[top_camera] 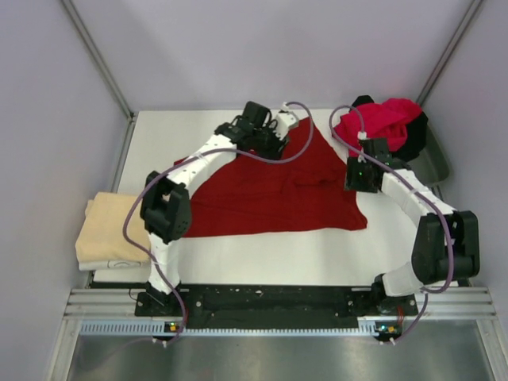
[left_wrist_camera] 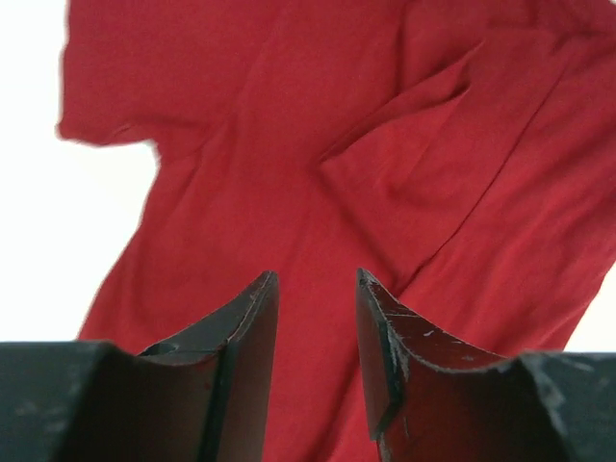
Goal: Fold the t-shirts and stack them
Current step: Fold the flattened tshirt in 1/3 of the way
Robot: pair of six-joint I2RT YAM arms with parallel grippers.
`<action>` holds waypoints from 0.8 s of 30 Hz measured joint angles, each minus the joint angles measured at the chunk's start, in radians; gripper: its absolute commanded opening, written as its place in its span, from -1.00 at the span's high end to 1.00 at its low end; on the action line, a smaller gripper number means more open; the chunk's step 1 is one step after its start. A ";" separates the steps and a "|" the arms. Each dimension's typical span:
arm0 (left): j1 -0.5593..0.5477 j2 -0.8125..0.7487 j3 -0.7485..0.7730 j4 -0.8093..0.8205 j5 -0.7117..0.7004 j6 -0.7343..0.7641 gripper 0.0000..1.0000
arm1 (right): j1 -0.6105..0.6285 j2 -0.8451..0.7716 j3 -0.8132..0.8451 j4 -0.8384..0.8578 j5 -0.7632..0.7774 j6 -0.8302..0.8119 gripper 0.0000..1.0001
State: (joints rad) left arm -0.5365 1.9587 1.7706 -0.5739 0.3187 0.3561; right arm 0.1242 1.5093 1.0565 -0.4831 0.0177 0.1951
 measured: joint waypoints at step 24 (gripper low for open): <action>-0.106 0.448 0.276 0.051 0.032 -0.296 1.00 | -0.107 0.002 -0.182 -0.008 -0.094 0.079 0.07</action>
State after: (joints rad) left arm -0.6430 2.4065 2.0464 -0.5232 0.3504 0.0597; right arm 0.0174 1.5112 0.8745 -0.4911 -0.0765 0.2741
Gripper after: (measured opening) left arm 0.016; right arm 0.466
